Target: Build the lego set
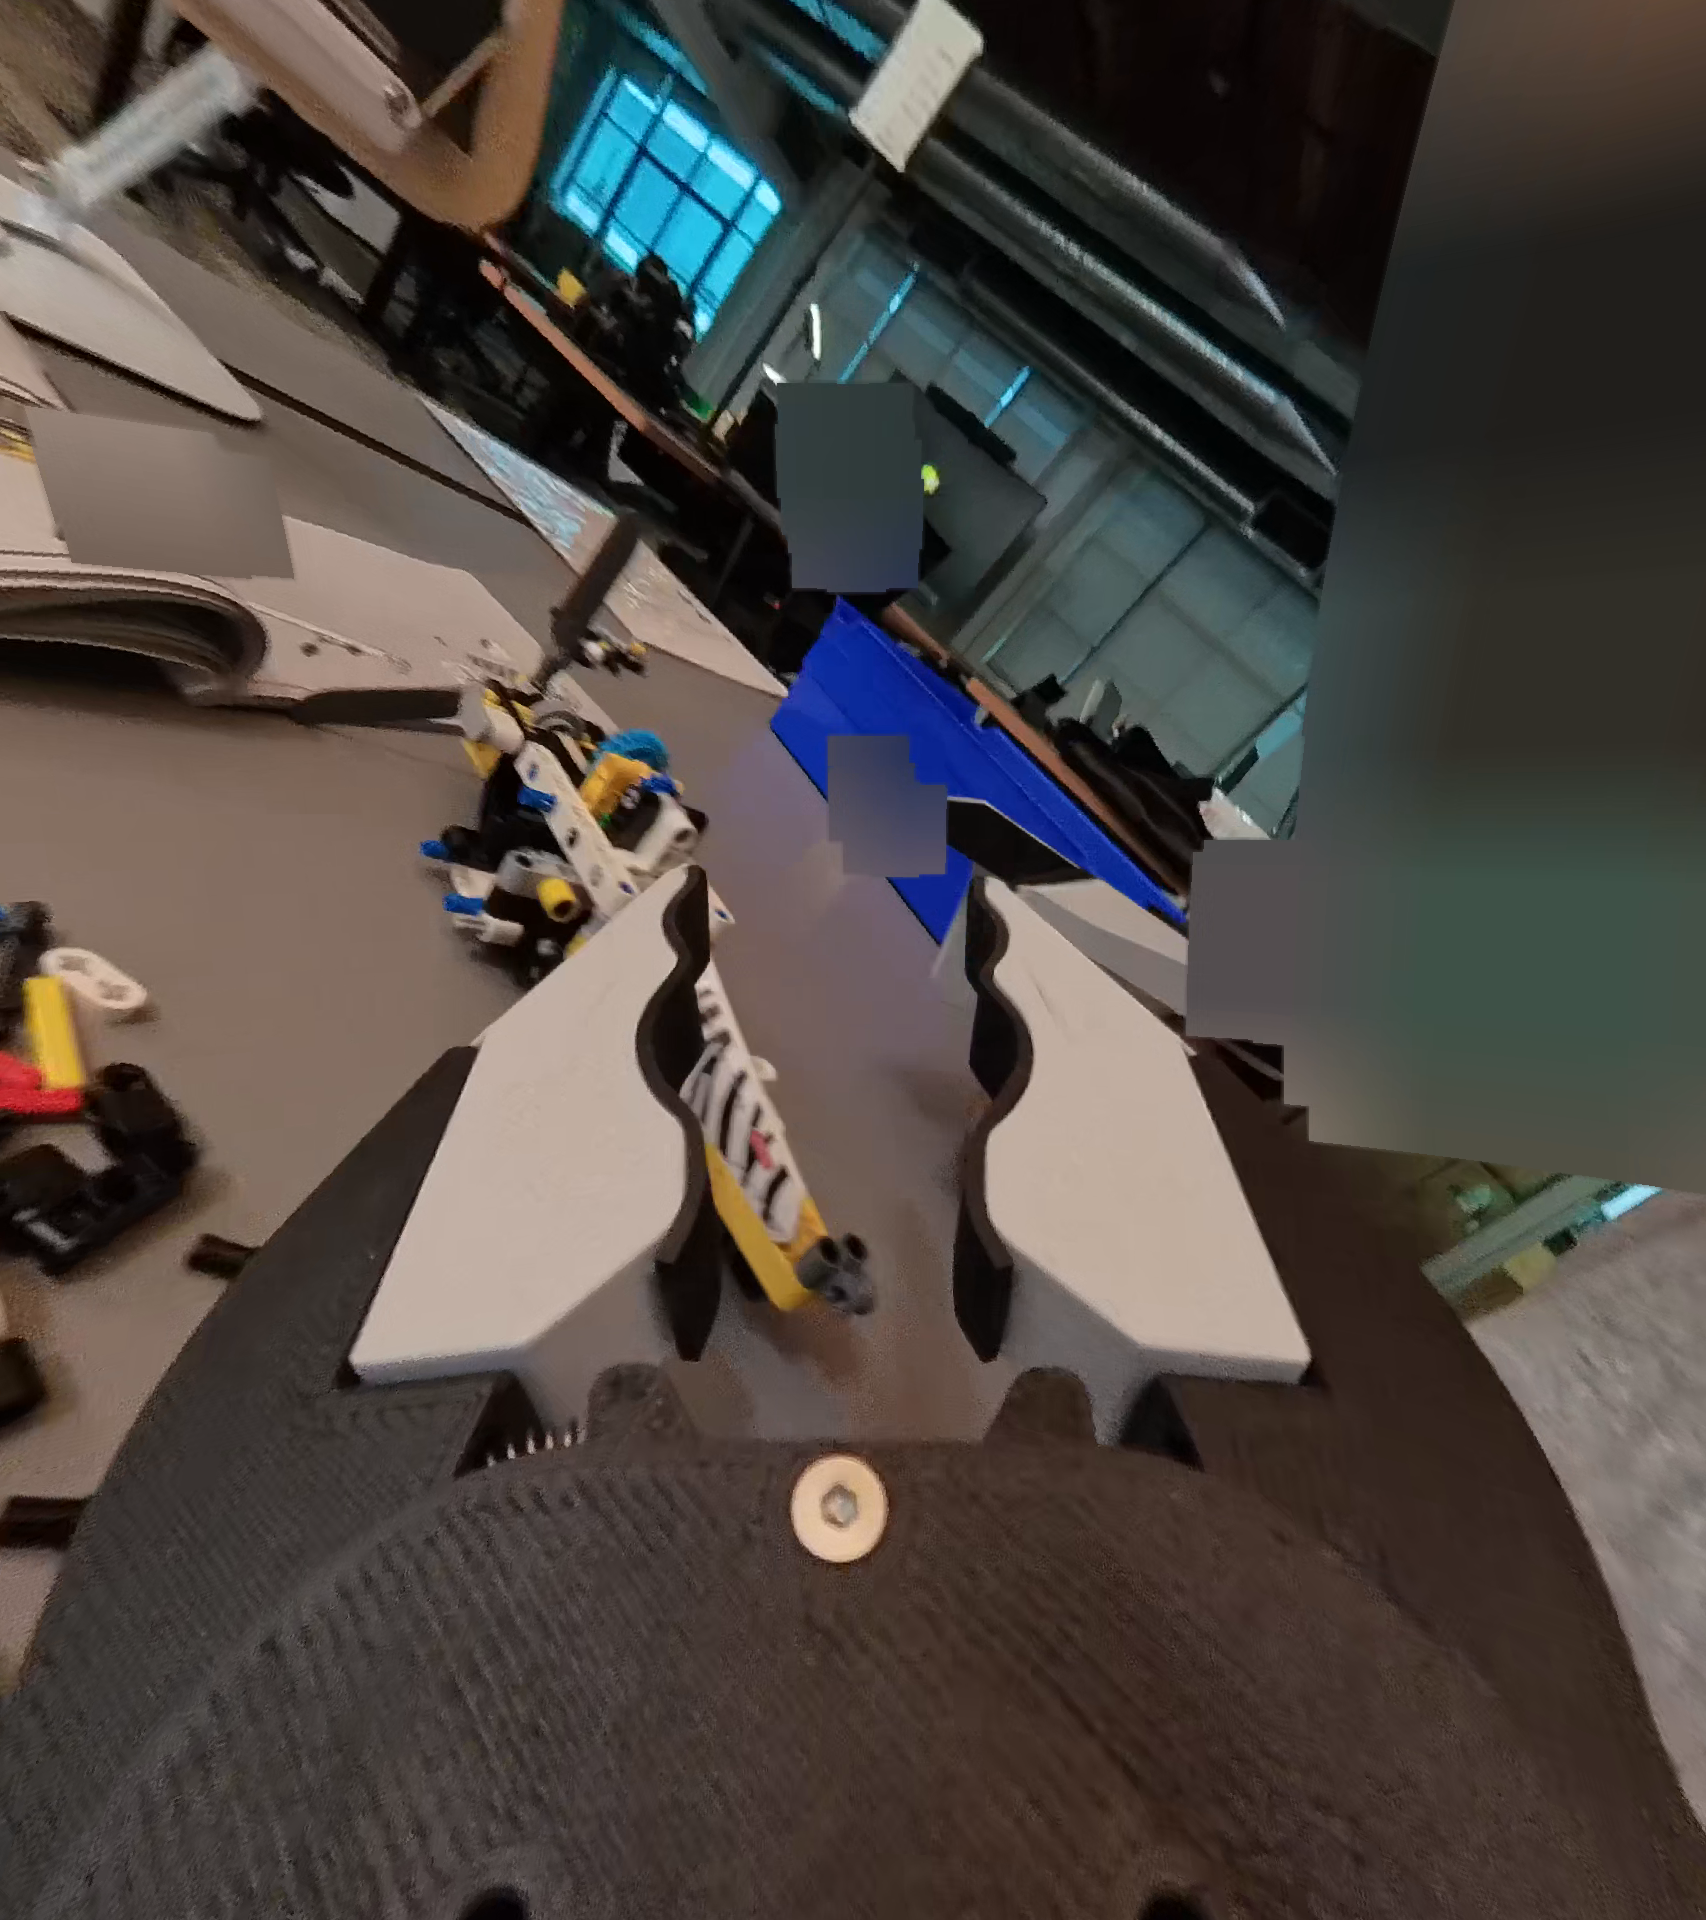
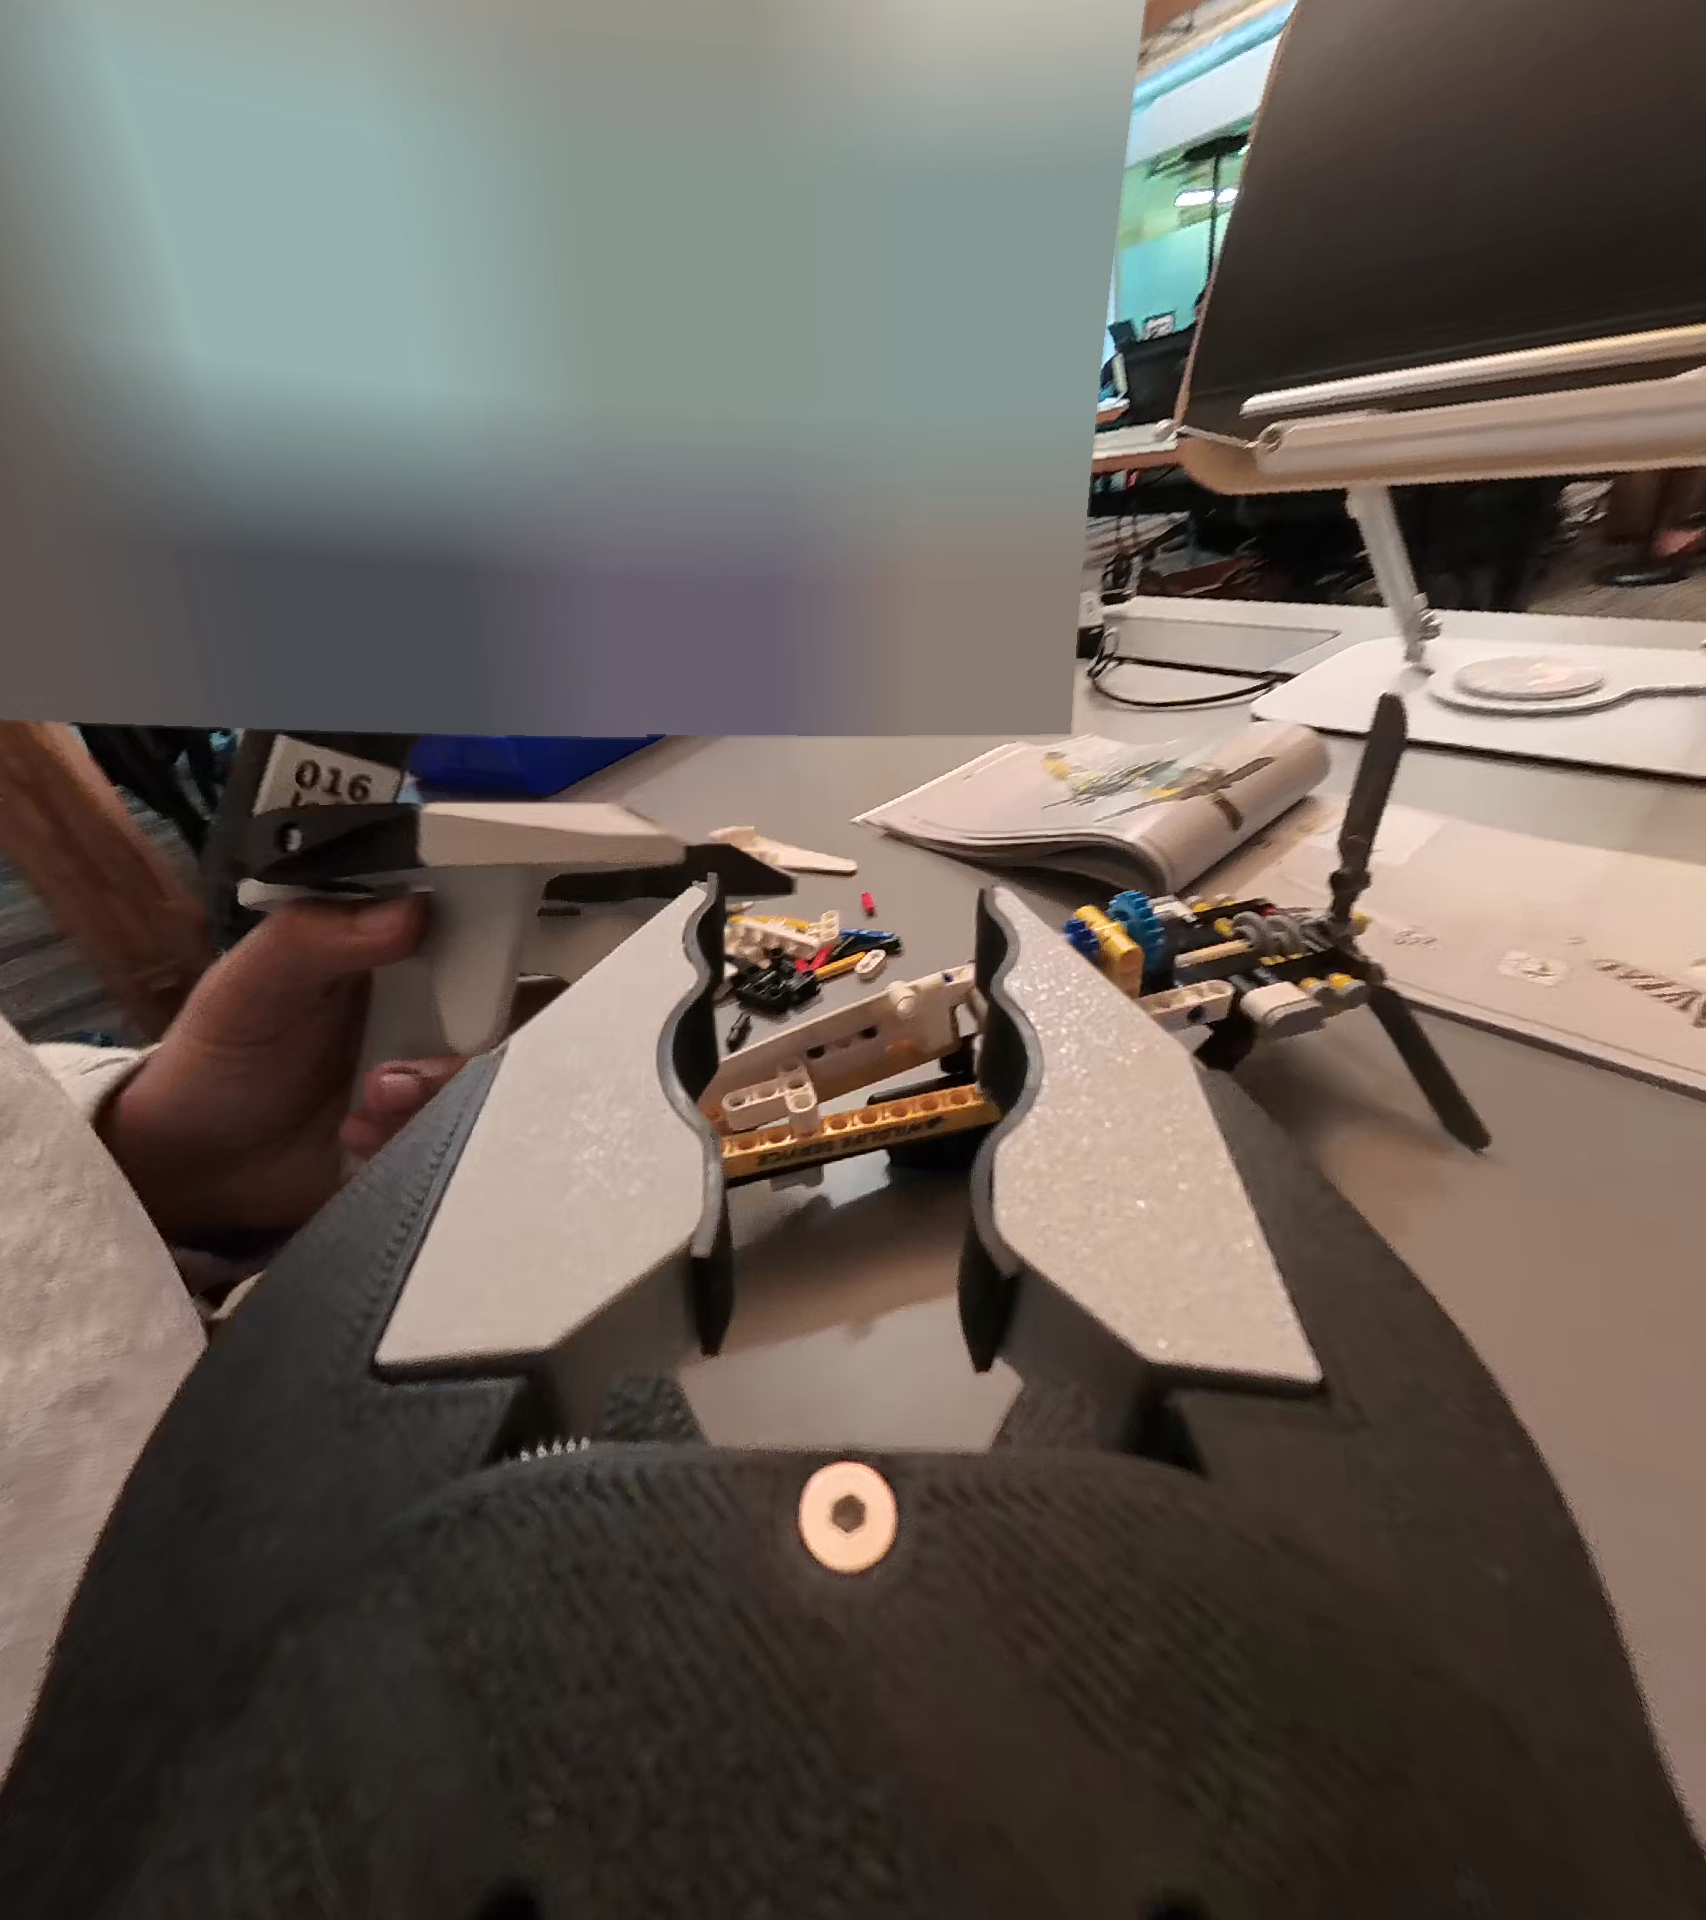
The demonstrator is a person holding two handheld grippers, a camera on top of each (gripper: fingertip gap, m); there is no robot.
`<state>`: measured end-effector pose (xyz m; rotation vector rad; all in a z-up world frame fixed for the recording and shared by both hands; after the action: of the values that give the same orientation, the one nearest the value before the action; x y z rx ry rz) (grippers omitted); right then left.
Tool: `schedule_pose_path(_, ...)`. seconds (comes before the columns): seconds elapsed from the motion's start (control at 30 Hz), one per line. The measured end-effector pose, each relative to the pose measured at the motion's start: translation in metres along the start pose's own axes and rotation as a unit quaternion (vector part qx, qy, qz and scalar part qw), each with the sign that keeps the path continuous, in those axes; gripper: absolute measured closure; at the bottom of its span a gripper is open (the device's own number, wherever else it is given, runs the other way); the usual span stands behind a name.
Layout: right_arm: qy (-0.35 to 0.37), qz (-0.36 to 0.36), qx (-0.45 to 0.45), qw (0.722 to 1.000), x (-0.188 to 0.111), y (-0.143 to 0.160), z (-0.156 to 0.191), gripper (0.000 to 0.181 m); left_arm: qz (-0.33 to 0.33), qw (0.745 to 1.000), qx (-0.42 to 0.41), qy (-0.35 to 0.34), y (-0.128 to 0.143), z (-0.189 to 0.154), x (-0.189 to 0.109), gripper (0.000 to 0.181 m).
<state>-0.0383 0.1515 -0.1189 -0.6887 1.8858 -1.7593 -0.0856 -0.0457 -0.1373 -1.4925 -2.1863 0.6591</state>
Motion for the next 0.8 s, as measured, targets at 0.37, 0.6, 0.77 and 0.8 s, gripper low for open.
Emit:
schedule_pose_path(0.37, -0.056, 0.081, -0.031, 0.995, 0.008, 0.006, 0.014, 0.145, 0.093, 0.96, 0.194, -0.177, 0.034, -0.028, -0.01, 0.119)
schedule_pose_path(0.6, -0.071, 0.118, -0.034, 0.99, 0.016, 0.01, 0.016, 0.147, 0.139, 0.965, 0.106, -0.196, 0.039, -0.012, -0.005, 0.12)
schedule_pose_path(0.77, -0.065, 0.108, -0.01, 0.992, 0.014, 0.009, 0.01, 0.149, 0.172, 0.948, 0.132, -0.233, 0.049, -0.008, 0.0, 0.128)
schedule_pose_path(0.8, -0.063, 0.098, 0.0, 0.993, 0.013, 0.009, 0.008, 0.15, 0.177, 0.944, 0.139, -0.242, 0.05, -0.008, 0.001, 0.13)
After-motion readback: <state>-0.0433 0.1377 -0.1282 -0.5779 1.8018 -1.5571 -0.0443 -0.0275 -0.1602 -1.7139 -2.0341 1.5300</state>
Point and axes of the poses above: each gripper's, where its closed fingertips meet, x out along the fingers, y out of its underside, z = x × y across the jaws, the point moved 10 cm from there along -x, back along the fingers, and after that the axes turned 14 degrees about -x, right-handed, at the moved point
